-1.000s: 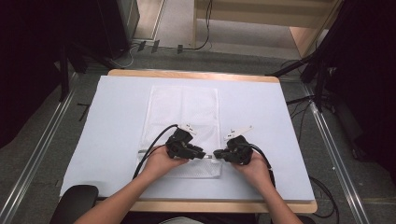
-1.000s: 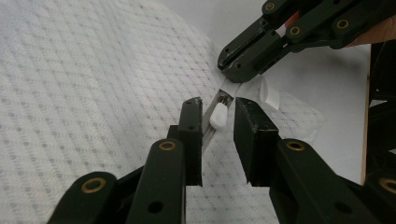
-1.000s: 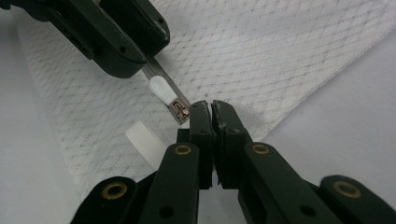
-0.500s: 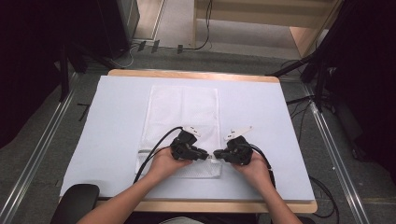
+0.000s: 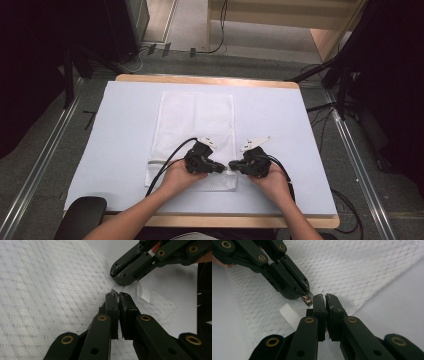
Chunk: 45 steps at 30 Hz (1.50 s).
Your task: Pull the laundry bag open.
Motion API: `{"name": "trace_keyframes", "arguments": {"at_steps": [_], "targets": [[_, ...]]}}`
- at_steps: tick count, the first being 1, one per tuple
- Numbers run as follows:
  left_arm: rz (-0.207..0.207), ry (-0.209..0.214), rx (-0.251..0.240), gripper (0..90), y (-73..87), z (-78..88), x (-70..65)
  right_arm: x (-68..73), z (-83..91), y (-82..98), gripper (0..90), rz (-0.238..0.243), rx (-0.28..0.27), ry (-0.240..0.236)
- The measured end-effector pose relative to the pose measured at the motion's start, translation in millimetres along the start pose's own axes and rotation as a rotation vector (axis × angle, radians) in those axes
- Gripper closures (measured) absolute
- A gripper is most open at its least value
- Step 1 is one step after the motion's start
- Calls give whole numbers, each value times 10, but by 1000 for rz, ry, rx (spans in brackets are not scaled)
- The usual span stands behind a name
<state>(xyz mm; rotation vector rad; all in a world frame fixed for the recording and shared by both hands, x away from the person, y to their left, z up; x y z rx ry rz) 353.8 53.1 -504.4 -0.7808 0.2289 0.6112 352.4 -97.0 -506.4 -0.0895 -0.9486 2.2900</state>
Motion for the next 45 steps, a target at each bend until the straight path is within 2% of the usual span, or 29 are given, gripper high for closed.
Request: {"name": "trace_keyframes", "arguments": {"at_steps": [2,17,23,25,45], "targets": [[8,13,3,878,-1,3,7,2,-1,5,881,6,-8,-1],[45,32,28,881,4,66,40,1,6,20,888,36,-9,2],[35,27,44,880,17,97,38,-3,8,24,889,40,-10,-2],[49,24,42,880,26,122,51,-7,8,24,888,42,-11,-2],[94,35,42,880,115,389,157,-30,6,20,889,41,-6,-29]]}}
Point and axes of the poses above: each handheld gripper's, and its own axes: z roughly backward along the jaws, y roughly out of its underside, x roughly to its left, the point moved 5 cm from there along -z, roughly forward along the jaws, and after that the axes turned 3 degrees about y, right-handed, at the moved point
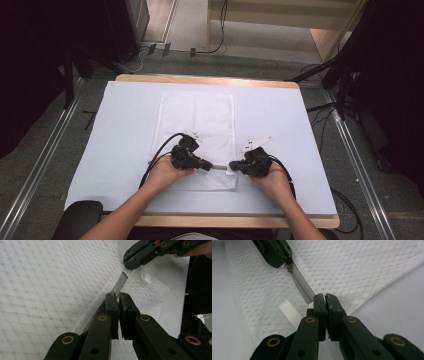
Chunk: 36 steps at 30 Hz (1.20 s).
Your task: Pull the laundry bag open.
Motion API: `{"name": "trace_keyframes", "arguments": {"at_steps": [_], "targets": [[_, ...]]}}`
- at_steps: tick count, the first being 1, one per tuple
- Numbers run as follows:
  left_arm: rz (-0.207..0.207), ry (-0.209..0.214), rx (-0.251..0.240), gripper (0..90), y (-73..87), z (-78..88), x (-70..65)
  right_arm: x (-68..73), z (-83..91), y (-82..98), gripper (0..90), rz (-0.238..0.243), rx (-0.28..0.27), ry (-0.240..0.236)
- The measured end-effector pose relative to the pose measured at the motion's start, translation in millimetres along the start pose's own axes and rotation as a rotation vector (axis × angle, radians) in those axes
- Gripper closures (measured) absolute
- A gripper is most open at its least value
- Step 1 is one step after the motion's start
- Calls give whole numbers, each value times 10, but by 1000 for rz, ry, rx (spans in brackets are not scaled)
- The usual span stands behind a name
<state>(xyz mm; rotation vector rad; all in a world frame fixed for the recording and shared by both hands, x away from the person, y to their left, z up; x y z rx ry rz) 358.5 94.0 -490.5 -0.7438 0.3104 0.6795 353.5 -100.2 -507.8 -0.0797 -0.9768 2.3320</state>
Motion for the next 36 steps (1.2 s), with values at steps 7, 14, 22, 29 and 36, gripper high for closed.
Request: {"name": "trace_keyframes", "arguments": {"at_steps": [7,14,22,29,36], "targets": [[13,-4,-10,880,37,108,37,-9,-1,-1,889,-1,1,-10],[28,1,-8,880,79,202,69,-19,-3,-6,888,6,2,-20],[43,-7,-10,879,125,312,103,-29,-6,-11,888,5,7,-28],[56,-8,-3,879,175,417,133,-34,-11,-16,888,0,7,-38],[63,-23,-9,879,235,532,174,-43,-11,-22,888,-5,19,-51]]}}
Point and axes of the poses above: each handheld gripper's, and its own axes: z roughly backward along the jaws, y roughly out of its underside, x roughly to its left, the point moved 5 cm from there along -z, roughly forward along the jaws, and after that the axes turned 3 degrees about y, right-handed, at the moved point
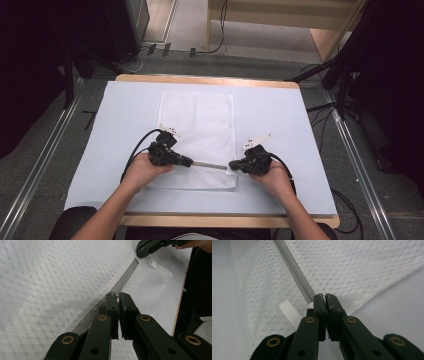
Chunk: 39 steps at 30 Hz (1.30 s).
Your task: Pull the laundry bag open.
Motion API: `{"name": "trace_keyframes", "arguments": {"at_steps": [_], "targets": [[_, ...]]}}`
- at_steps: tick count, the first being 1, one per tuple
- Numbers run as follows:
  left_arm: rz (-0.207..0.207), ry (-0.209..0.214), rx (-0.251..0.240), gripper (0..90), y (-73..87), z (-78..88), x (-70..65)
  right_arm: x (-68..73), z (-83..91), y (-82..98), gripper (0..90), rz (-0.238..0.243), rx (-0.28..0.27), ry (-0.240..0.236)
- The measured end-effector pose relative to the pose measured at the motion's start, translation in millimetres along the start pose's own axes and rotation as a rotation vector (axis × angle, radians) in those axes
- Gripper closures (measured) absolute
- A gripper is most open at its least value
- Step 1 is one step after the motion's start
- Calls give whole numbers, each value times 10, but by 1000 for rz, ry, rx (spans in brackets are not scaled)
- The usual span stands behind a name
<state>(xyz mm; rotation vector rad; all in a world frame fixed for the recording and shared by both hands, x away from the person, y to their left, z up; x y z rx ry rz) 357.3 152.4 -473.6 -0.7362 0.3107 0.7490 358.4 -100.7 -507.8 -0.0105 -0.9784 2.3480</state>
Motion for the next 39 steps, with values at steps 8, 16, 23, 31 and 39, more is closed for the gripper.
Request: {"name": "trace_keyframes", "arguments": {"at_steps": [8,16,23,31,39], "targets": [[0,8,-4,879,48,72,41,3,-10,-10,888,10,-1,0],[23,-7,-5,879,87,156,118,-3,-13,-12,888,9,0,-10],[41,-16,-24,879,105,279,170,-2,-13,-12,888,8,1,-9],[38,-8,-4,879,112,311,197,-3,-13,-10,888,6,-2,-7],[45,-19,7,878,207,357,210,-1,-12,-8,888,5,-3,-7]]}}
Point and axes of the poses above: each handheld gripper's, and its own axes: z roughly backward along the jaws, y roughly out of its underside, x roughly to its left, the point moved 5 cm from there along -z, roughly forward along the jaws, and after that the axes turned 3 degrees about y, right-handed, at the moved point
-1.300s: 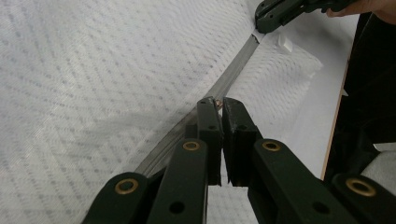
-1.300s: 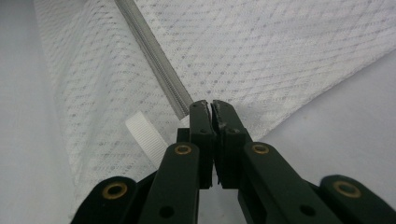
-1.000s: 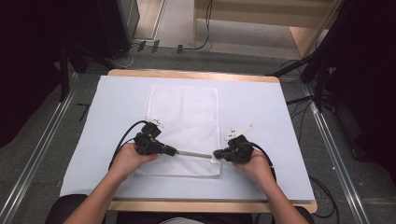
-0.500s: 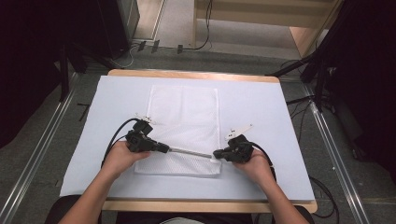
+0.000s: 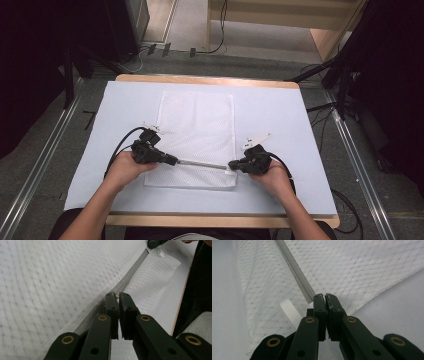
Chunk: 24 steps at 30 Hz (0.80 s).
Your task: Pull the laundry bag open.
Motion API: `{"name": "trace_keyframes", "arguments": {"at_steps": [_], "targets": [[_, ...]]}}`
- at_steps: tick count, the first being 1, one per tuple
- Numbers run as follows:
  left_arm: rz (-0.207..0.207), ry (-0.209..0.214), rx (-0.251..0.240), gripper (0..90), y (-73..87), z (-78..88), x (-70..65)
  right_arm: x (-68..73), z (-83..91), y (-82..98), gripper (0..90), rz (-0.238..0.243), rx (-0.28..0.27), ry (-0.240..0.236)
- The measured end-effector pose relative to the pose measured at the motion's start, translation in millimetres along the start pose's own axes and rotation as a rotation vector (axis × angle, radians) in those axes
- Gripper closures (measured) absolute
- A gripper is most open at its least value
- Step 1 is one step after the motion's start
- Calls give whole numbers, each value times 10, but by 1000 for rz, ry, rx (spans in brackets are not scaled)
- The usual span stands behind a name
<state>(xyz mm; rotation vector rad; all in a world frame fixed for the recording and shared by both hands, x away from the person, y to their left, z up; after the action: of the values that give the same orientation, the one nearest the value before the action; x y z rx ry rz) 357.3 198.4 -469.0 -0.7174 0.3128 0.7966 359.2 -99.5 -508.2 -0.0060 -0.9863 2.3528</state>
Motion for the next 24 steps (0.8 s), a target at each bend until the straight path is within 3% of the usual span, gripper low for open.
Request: {"name": "trace_keyframes", "arguments": {"at_steps": [11,15,17,24], "targets": [[42,-28,-47,878,233,316,199,-1,-1,4,888,-4,-6,-2],[36,-17,-56,878,241,352,201,1,0,3,887,-1,-6,3],[34,-34,-50,878,256,360,212,1,0,4,887,-1,-6,4],[69,-35,-71,878,326,472,300,1,-1,5,887,-4,-9,-2]]}}
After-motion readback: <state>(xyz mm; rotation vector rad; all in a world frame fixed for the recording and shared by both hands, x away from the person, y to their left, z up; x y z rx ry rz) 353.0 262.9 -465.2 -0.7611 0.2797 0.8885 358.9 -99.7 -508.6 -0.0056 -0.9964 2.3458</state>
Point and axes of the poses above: each handheld gripper's, and its own axes: z roughly backward along the jaws, y roughly out of its underside, x roughly to its left, the point moved 5 cm from there along -z, roughly forward along the jaws, and after that the axes turned 3 degrees about y, right-handed, at the moved point
